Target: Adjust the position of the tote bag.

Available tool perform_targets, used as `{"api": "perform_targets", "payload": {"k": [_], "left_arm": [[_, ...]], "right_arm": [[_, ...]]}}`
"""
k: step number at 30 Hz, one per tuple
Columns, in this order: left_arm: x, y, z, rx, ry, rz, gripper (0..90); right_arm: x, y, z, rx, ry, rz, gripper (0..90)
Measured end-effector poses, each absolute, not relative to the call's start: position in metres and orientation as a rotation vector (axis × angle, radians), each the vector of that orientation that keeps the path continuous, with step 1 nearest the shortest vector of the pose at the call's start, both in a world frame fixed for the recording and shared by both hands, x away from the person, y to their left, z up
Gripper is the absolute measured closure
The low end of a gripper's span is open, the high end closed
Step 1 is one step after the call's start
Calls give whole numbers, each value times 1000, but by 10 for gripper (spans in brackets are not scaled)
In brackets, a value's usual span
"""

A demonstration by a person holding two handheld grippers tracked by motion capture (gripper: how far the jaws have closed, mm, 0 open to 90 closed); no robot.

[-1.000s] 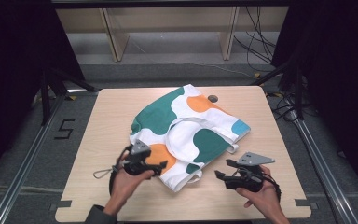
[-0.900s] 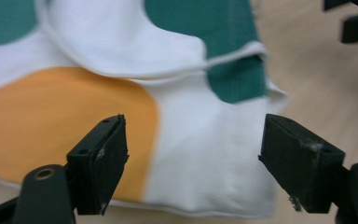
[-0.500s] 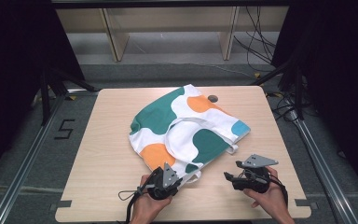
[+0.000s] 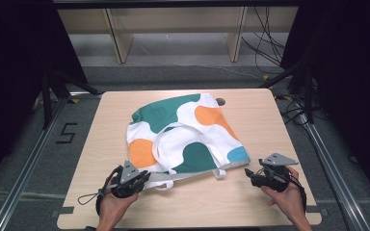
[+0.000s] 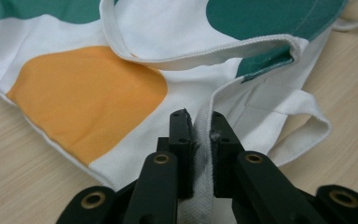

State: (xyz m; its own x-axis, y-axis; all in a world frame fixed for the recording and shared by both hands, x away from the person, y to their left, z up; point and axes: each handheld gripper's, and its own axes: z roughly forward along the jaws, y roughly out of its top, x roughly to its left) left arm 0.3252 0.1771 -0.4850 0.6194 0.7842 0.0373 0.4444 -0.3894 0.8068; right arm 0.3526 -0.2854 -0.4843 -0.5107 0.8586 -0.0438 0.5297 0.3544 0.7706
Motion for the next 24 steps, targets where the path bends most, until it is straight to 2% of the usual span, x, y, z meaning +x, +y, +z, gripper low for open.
{"api": "perform_targets", "payload": {"k": [1, 4, 11, 15, 16, 17, 18, 21, 24], "left_arm": [[326, 180, -485, 2027, 986, 506, 817], [329, 182, -485, 2050, 947, 555, 816], [327, 183, -487, 2042, 979, 533, 805], [327, 183, -489, 2044, 974, 538, 781], [327, 182, -490, 2055, 967, 542, 781], [327, 182, -490, 2055, 967, 542, 784], [327, 183, -489, 2088, 953, 548, 788], [328, 180, -490, 2066, 967, 550, 801], [331, 180, -490, 2082, 941, 572, 805]], "right_arm": [[357, -284, -486, 1184, 2178, 979, 322], [371, -274, -489, 1131, 2211, 932, 323], [405, -253, -502, 964, 2244, 764, 419], [414, -250, -506, 894, 2234, 751, 657], [414, -250, -505, 879, 2236, 735, 700], [414, -250, -505, 879, 2236, 735, 700], [412, -250, -502, 874, 2236, 712, 767], [405, -256, -497, 845, 2281, 760, 805], [384, -261, -492, 910, 2290, 788, 818]]}}
